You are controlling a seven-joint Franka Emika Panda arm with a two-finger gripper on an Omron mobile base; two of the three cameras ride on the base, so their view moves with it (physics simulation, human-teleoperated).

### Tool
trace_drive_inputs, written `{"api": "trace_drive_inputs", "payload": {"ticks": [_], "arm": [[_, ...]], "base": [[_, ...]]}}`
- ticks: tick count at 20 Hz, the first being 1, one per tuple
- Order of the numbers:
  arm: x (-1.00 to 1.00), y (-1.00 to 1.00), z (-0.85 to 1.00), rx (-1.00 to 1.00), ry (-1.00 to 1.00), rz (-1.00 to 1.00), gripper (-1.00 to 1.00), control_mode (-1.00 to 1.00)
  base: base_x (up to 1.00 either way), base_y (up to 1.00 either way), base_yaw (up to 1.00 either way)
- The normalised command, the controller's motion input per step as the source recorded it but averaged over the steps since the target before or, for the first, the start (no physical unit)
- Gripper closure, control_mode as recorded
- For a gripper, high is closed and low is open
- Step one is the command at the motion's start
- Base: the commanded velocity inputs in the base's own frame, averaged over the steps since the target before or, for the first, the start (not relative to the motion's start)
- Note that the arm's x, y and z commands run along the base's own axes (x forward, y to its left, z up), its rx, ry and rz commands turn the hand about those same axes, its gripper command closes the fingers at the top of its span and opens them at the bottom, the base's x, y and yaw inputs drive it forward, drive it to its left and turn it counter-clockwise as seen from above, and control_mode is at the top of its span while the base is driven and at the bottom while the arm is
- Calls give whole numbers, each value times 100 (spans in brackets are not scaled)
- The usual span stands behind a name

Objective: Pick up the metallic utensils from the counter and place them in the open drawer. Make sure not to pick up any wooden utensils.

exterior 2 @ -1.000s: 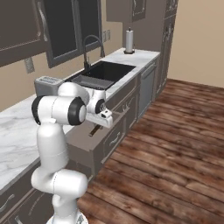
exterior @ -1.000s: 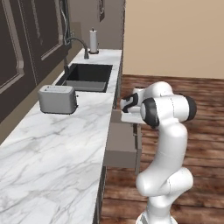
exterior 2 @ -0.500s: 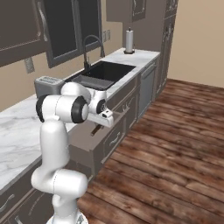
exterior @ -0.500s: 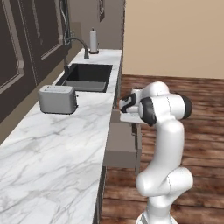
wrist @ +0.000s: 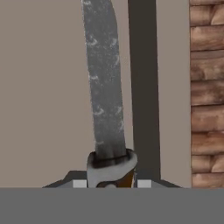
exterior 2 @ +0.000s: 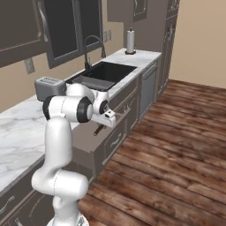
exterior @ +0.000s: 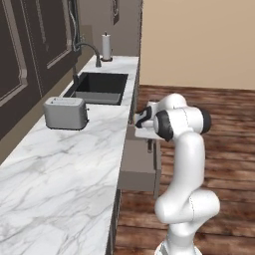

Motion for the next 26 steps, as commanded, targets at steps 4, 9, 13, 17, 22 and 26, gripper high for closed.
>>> {"api": "trace_drive_inputs", "payload": {"ticks": [4, 9, 13, 17, 22, 26], "arm": [[13, -2, -35, 0, 0, 0, 100, -100], [14, 0, -34, 0, 0, 0, 100, -100], [17, 0, -31, 0, 0, 0, 100, -100], [14, -3, -28, 0, 1, 0, 100, -100], [3, -9, -32, 0, 4, 0, 100, -100], [0, -31, -32, 0, 8, 0, 100, -100]], "base": [[0, 0, 0], [0, 0, 0], [0, 0, 0], [0, 0, 0], [0, 0, 0], [0, 0, 0]]}}
